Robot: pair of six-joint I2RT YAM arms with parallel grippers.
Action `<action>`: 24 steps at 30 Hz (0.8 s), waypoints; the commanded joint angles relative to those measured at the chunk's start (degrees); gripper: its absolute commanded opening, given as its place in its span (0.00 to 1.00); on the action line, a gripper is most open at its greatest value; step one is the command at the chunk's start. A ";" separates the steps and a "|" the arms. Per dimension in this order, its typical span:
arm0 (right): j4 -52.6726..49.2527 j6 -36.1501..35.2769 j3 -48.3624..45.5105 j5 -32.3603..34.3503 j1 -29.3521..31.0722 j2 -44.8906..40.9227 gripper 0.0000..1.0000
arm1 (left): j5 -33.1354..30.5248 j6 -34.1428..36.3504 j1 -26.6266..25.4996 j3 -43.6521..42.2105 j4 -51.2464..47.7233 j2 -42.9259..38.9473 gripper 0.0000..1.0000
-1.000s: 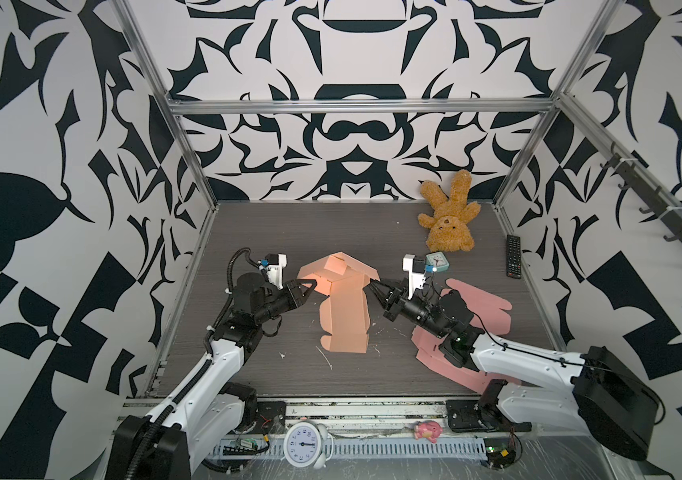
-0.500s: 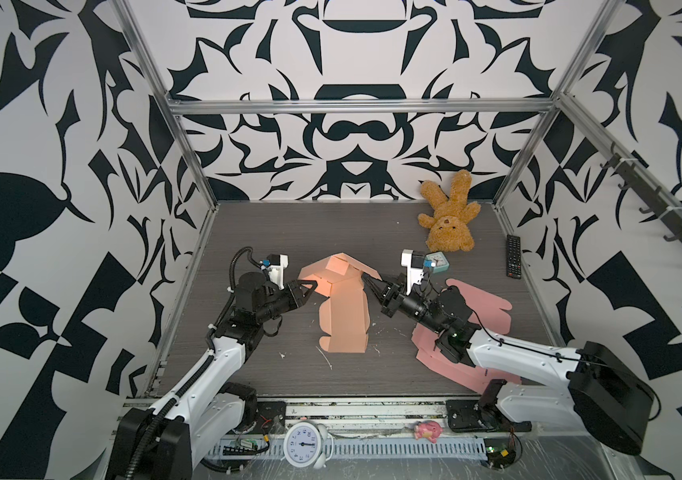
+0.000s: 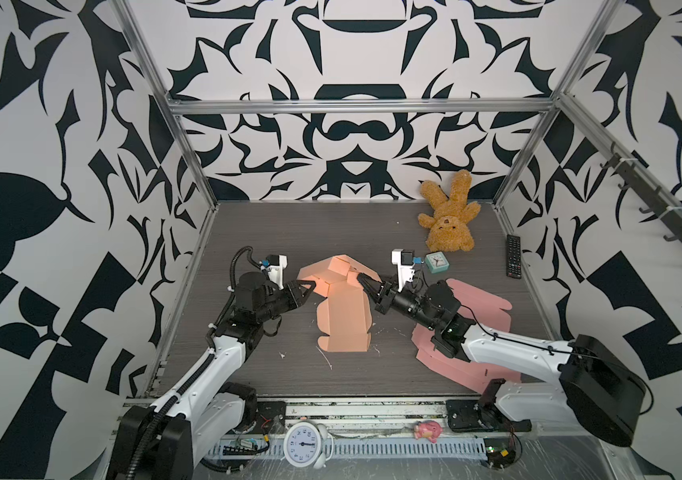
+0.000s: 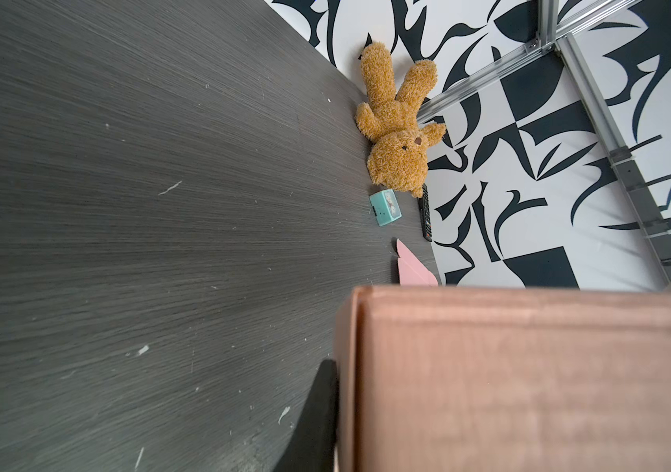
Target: Fold the paper box
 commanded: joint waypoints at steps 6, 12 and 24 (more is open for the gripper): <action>-23.38 -10.38 4.52 0.50 -0.63 -11.33 0.23 | 1.67 0.89 3.03 0.93 -0.84 0.04 0.14; -42.15 -16.79 9.19 -2.97 -3.05 -18.50 0.46 | 5.42 2.99 6.92 1.20 -3.29 0.13 0.14; -57.05 -22.29 25.75 -18.90 -12.49 -8.01 0.63 | 7.90 13.08 8.08 4.64 -14.51 3.08 0.16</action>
